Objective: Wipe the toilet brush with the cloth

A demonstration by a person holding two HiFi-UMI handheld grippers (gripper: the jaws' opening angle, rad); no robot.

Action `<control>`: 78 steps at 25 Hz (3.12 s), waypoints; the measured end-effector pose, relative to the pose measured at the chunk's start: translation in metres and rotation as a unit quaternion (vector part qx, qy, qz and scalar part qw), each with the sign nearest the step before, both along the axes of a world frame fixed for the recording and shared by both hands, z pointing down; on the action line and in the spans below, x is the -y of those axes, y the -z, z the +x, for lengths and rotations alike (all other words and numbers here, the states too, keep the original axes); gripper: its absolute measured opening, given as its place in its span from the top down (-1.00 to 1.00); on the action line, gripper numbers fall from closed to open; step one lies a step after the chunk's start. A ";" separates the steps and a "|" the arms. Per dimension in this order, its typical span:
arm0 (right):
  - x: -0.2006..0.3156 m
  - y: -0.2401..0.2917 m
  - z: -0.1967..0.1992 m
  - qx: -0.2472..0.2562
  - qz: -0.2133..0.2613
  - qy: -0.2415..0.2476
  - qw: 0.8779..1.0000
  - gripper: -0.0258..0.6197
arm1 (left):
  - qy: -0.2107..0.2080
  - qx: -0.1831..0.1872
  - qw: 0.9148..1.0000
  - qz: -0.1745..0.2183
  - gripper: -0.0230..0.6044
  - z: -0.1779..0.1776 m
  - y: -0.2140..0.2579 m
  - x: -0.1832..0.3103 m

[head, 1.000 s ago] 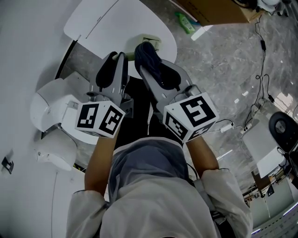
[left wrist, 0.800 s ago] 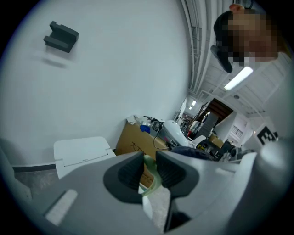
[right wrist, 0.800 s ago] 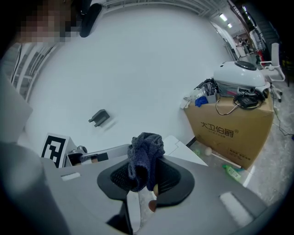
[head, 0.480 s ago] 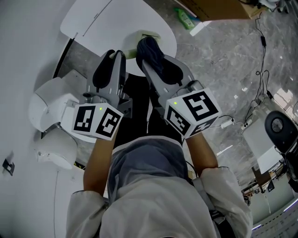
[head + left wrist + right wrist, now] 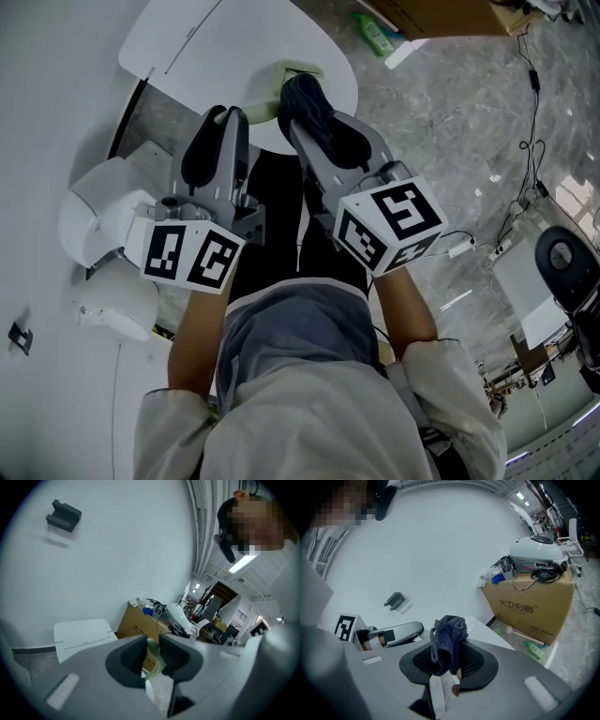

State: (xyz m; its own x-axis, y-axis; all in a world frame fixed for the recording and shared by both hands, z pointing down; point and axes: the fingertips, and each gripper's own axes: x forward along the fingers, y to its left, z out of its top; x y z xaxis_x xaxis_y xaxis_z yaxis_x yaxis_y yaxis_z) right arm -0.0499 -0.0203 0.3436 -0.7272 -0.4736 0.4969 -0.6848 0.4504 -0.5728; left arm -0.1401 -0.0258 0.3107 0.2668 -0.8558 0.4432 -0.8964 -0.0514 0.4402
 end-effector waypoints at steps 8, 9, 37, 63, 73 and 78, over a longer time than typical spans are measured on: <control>0.002 -0.013 0.004 -0.001 -0.011 -0.006 1.000 0.62 | 0.003 -0.002 1.000 -0.002 0.93 0.000 -0.001 0.000; 0.003 -0.015 0.004 -0.001 -0.013 -0.007 1.000 0.62 | 0.003 -0.003 1.000 -0.002 0.93 0.000 -0.001 0.000; 0.006 -0.094 0.017 -0.040 -0.072 -0.026 0.996 0.62 | -0.003 -0.015 1.000 0.007 0.93 -0.003 -0.005 -0.003; 0.005 -0.185 0.022 -0.060 -0.156 -0.034 0.985 0.62 | -0.014 -0.024 1.000 0.010 0.93 -0.002 -0.006 -0.004; 0.010 -0.212 0.016 -0.072 -0.181 -0.034 0.980 0.62 | -0.018 -0.025 0.999 0.012 0.93 -0.006 -0.009 0.000; 0.012 -0.225 0.016 -0.077 -0.194 -0.031 0.978 0.62 | -0.020 -0.027 0.999 0.013 0.93 -0.004 -0.008 -0.001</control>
